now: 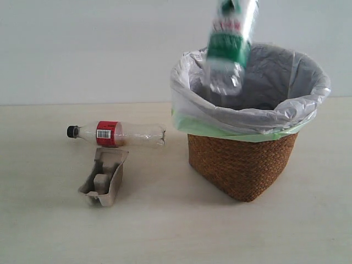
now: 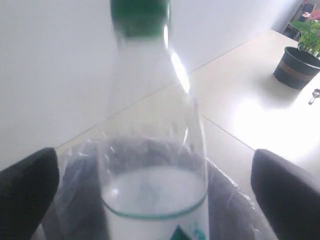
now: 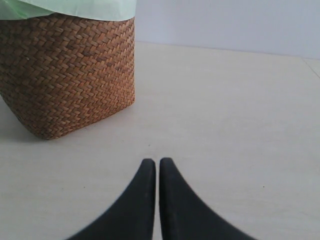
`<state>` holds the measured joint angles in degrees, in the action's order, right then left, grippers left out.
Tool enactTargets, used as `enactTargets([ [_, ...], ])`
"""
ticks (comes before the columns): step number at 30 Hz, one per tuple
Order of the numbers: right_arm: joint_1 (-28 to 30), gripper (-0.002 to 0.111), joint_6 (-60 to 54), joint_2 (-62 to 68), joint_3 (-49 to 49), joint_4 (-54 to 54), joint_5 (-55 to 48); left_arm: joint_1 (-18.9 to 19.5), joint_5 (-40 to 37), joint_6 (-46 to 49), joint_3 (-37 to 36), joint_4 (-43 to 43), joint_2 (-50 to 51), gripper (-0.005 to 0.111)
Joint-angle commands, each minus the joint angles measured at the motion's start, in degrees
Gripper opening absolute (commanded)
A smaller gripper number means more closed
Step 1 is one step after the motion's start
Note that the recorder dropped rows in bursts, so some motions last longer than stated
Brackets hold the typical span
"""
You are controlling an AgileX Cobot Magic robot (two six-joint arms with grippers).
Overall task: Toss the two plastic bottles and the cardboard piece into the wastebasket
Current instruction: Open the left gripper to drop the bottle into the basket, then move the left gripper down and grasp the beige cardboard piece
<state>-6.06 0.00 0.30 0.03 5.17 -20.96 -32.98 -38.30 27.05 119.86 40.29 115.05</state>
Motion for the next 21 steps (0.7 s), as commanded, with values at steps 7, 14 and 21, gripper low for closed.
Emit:
enactTargets([
  [7, 0.3, 0.000, 0.0, -0.3, 0.0, -0.1, 0.2, 2.8, -5.2, -8.6, 1.5, -14.2, 1.7, 0.105],
  [14, 0.3, 0.000, 0.0, -0.3, 0.0, -0.1, 0.2, 7.6, -14.4, -12.8, 1.5, -23.8, 0.3, 0.105],
  [21, 0.3, 0.000, 0.0, -0.3, 0.0, -0.1, 0.2, 12.1, -30.6, -20.0, 0.6, -35.8, 0.2, 0.105],
])
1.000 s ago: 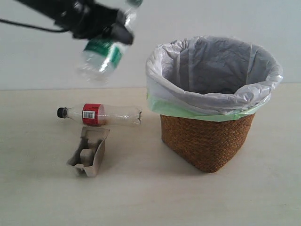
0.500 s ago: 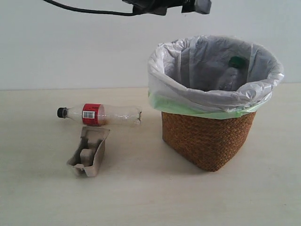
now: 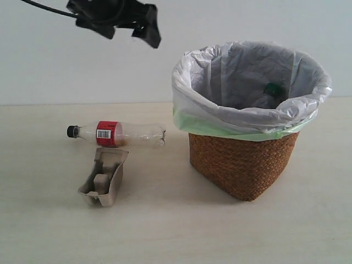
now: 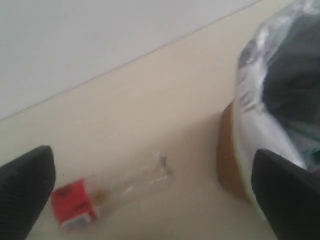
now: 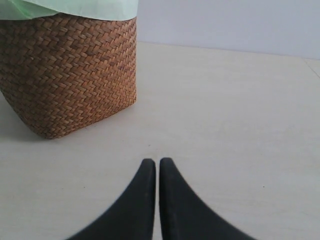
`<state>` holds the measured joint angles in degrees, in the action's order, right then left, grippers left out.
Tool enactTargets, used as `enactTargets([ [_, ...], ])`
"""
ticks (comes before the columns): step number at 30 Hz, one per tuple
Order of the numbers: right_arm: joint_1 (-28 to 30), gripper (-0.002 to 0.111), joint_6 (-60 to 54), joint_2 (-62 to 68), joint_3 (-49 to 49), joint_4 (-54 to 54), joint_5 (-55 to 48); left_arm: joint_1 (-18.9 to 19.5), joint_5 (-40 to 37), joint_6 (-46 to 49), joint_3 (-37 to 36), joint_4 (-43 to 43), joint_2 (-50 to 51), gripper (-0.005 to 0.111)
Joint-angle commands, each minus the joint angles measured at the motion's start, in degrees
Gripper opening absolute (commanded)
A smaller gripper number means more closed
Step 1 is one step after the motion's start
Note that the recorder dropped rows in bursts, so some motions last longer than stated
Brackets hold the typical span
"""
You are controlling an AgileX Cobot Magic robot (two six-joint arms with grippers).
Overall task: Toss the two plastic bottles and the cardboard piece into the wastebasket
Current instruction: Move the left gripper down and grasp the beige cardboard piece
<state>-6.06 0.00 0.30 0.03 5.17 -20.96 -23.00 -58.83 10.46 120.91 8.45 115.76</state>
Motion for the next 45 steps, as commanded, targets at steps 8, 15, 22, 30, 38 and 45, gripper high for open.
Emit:
enactTargets([
  [8, 0.3, 0.000, 0.0, -0.3, 0.0, -0.1, 0.2, 4.9, -11.1, -9.5, -12.2, -4.8, -0.7, 0.105],
  [15, 0.3, 0.000, 0.0, -0.3, 0.0, -0.1, 0.2, 5.0, -7.8, -10.9, -27.8, -4.0, -0.7, 0.105],
  [22, 0.3, 0.000, 0.0, -0.3, 0.0, 0.0, 0.2, 4.9, 7.7, -8.5, -38.7, 4.3, -0.3, 0.105],
  [30, 0.3, 0.000, 0.0, -0.3, 0.0, 0.0, 0.2, 1.8, 11.1, -7.5, -39.1, -4.0, 3.3, 0.105],
  [38, 0.3, 0.000, 0.0, -0.3, 0.0, 0.0, 0.2, 1.8, 9.8, -10.5, -39.1, -4.4, 5.2, 0.091],
  [45, 0.3, 0.000, 0.0, -0.3, 0.0, 0.0, 0.2, 1.8, 9.3, -10.8, -38.9, -3.7, 5.3, 0.005],
])
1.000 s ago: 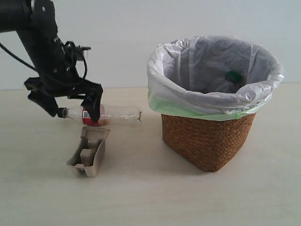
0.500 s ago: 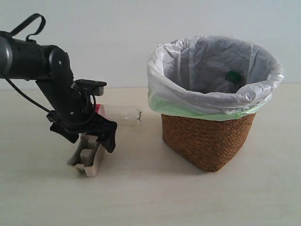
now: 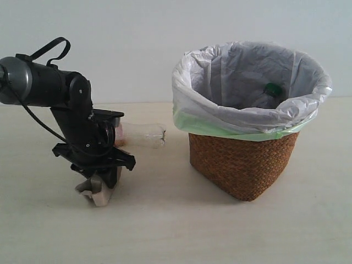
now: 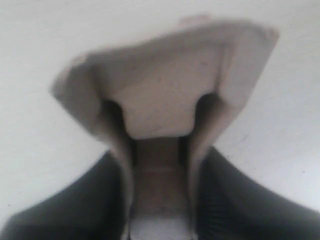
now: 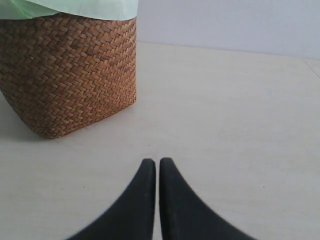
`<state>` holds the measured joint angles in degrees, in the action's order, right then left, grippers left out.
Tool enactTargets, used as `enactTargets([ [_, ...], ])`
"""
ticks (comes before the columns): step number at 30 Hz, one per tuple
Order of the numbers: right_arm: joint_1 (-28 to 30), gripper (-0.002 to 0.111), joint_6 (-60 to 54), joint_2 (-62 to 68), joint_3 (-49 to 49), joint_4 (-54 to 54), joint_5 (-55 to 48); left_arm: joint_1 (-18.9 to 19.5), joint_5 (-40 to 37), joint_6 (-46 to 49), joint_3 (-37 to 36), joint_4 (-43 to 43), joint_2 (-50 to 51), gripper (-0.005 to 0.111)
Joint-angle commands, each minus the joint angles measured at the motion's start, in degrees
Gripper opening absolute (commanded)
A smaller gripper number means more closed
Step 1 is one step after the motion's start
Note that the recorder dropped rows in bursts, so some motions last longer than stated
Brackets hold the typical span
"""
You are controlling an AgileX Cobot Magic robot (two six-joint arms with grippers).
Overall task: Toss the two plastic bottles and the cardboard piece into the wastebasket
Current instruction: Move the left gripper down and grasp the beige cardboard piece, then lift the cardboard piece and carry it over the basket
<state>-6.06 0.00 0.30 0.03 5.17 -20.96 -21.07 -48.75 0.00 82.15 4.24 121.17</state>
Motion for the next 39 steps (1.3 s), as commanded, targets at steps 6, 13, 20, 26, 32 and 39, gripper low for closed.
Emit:
enactTargets([
  [6, 0.3, 0.000, 0.0, -0.3, 0.0, 0.0, 0.2, -0.1, -1.6, -1.1, 0.6, 2.4, -0.3, 0.004],
  [13, 0.3, 0.000, 0.0, -0.3, 0.0, 0.0, 0.2, -0.1, -14.0, -2.4, 5.7, -2.8, -2.0, 0.004],
  [20, 0.3, 0.000, 0.0, -0.3, 0.0, 0.0, 0.2, -0.1, -16.2, -18.6, 15.2, -35.0, -19.9, 0.004],
  [26, 0.3, 0.000, 0.0, -0.3, 0.0, 0.0, 0.2, -0.1, -19.9, -18.4, 17.0, -41.8, -22.0, 0.004],
  [32, 0.3, 0.000, 0.0, -0.3, 0.0, 0.0, 0.2, -0.1, -13.7, -6.2, 15.8, -18.9, -17.8, 0.004],
  [39, 0.3, 0.000, 0.0, -0.3, 0.0, 0.0, 0.2, -2.3, -7.4, 35.3, 26.3, 49.0, -14.5, 0.021],
])
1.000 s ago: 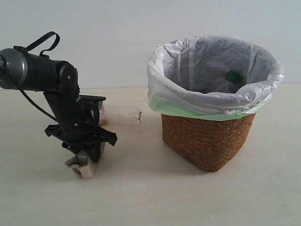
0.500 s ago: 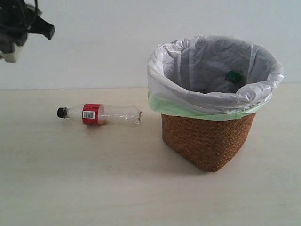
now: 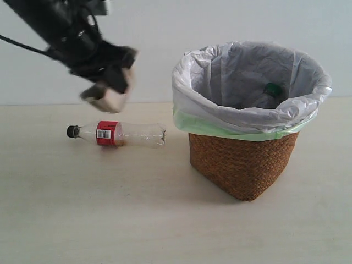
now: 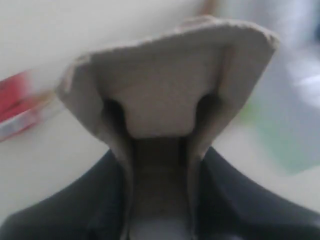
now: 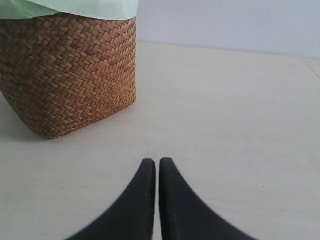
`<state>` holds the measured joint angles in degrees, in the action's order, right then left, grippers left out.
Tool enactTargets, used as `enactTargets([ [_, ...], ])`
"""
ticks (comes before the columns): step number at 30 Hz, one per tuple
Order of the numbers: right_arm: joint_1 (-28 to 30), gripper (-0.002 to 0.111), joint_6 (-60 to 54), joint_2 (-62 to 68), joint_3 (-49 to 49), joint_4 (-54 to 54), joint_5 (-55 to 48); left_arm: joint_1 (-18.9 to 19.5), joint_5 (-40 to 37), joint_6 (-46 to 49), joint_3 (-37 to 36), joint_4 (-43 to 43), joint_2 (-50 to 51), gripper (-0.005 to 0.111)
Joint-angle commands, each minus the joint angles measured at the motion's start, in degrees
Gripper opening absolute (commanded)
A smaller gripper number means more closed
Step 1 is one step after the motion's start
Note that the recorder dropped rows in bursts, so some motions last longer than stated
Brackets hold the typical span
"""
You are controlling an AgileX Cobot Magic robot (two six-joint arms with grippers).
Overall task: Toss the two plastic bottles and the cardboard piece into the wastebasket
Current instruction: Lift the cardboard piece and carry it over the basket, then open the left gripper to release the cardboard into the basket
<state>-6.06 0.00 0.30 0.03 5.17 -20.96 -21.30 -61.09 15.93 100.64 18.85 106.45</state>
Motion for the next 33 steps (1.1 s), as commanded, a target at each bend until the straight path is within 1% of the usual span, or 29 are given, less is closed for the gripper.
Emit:
enactTargets([
  [1, 0.3, 0.000, 0.0, -0.3, 0.0, 0.0, 0.2, -2.7, 6.9, 20.4, 9.8, 37.2, 0.3, 0.028],
  [2, 0.3, 0.000, 0.0, -0.3, 0.0, 0.0, 0.2, -4.0, 10.0, 20.0, 12.4, 37.8, 0.6, 0.049],
  [4, 0.3, 0.000, 0.0, -0.3, 0.0, 0.0, 0.2, -5.8, 12.6, 18.6, 14.9, 35.0, 1.1, 0.079],
  [5, 0.3, 0.000, 0.0, -0.3, 0.0, 0.0, 0.2, -7.0, 13.7, 15.4, 15.4, 30.8, 1.9, 0.097],
  [6, 0.3, 0.000, 0.0, -0.3, 0.0, 0.0, 0.2, -7.5, 13.7, 13.6, 15.8, 27.4, 2.3, 0.108],
  [7, 0.3, 0.000, 0.0, -0.3, 0.0, 0.0, 0.2, -8.1, 13.4, 11.3, 15.8, 23.0, 3.0, 0.109],
  [9, 0.3, 0.000, 0.0, -0.3, 0.0, 0.0, 0.2, -8.5, 12.6, 7.0, 15.8, 16.4, 4.2, 0.108],
  [12, 0.3, 0.000, 0.0, -0.3, 0.0, 0.0, 0.2, -8.5, 12.2, 3.7, 15.8, 12.8, 4.8, 0.107],
  [17, 0.3, 0.000, 0.0, -0.3, 0.0, 0.0, 0.2, -8.4, 12.0, 3.6, 15.8, 6.9, 3.9, 0.107],
  [20, 0.3, 0.000, 0.0, -0.3, 0.0, 0.0, 0.2, -7.9, 10.9, -0.8, 15.8, -2.0, 2.6, 0.107],
  [22, 0.3, 0.000, 0.0, -0.3, 0.0, 0.0, 0.2, -7.2, 8.7, -3.6, 15.8, -7.6, 2.1, 0.107],
  [25, 0.3, 0.000, 0.0, -0.3, 0.0, 0.0, 0.2, -6.1, 3.8, -3.3, 15.8, -14.1, 1.9, 0.107],
  [28, 0.3, 0.000, 0.0, -0.3, 0.0, 0.0, 0.2, -5.0, -0.6, 0.2, 13.6, -20.5, 2.1, 0.107],
  [31, 0.3, 0.000, 0.0, -0.3, 0.0, 0.0, 0.2, -4.2, -1.4, 4.7, 8.5, -24.6, 2.1, 0.107],
  [33, 0.3, 0.000, 0.0, -0.3, 0.0, 0.0, 0.2, -3.9, 0.1, 7.4, 4.5, -26.8, 2.1, 0.107],
])
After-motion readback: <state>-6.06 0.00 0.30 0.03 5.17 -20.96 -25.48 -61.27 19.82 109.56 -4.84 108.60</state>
